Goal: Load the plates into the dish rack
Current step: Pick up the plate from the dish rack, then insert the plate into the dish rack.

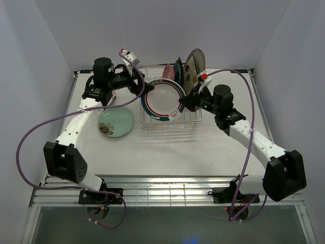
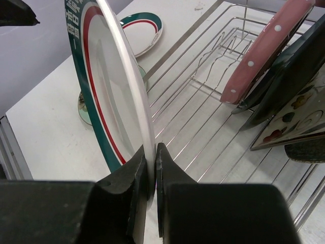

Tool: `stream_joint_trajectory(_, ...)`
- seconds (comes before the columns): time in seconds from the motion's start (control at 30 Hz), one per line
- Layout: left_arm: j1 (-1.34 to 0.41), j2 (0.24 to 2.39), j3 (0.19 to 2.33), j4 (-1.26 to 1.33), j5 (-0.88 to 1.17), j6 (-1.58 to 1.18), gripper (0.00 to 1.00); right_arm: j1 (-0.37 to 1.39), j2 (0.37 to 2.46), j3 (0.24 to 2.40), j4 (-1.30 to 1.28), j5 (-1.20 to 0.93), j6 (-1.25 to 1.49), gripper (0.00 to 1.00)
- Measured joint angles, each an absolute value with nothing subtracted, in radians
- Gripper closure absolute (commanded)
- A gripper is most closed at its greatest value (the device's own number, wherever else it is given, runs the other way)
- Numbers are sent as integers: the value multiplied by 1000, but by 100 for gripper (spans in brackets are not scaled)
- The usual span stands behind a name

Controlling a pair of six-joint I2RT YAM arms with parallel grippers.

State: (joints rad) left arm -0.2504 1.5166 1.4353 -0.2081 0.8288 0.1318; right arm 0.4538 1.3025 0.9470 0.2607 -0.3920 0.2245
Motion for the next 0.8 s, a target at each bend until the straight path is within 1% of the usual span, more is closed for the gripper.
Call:
stream_joint_trajectory(0.03,-251,1516,1435,-200,808,130,2,454,1305,950,256,-389,227,92)
stream_joint_trajectory(0.37,-250,1457,1362,-118,505,73,2,464,1352,1052,195,-297,268,92)
stream_joint_trajectory(0.57,-250,1366,1248,-63,335,50,2,521,1410,1168,114,-121,286,92)
stream_joint_trajectory(0.8,-250,1253,1105,-10,245,44,2,604,1505,1308,5,125,285,92)
